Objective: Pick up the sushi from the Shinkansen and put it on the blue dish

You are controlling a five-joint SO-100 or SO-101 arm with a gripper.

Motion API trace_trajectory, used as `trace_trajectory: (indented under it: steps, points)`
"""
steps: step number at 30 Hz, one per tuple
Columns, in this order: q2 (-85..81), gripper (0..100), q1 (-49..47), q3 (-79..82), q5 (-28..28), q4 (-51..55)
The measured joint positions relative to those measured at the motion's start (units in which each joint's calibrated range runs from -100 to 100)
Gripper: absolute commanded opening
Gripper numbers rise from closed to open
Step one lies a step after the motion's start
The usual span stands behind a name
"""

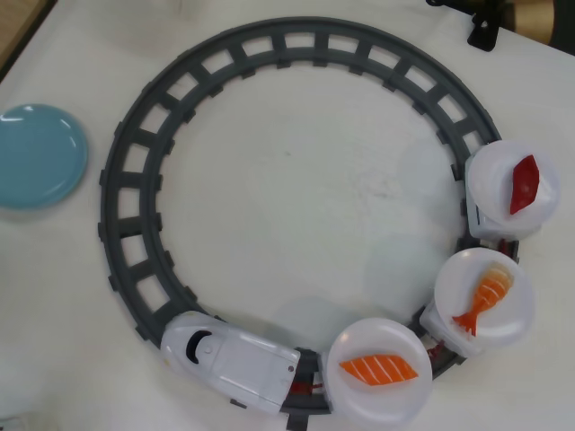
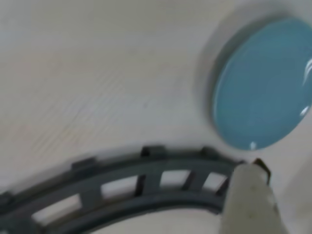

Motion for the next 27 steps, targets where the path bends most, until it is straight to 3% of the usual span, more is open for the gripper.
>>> trace_trajectory:
  steps: [16, 27]
  points:
    - [23.87, 25, 13.89, -32.20, 1.29, 16.05]
    - [32.48, 25, 27.30, -40.44, 2.48, 16.97]
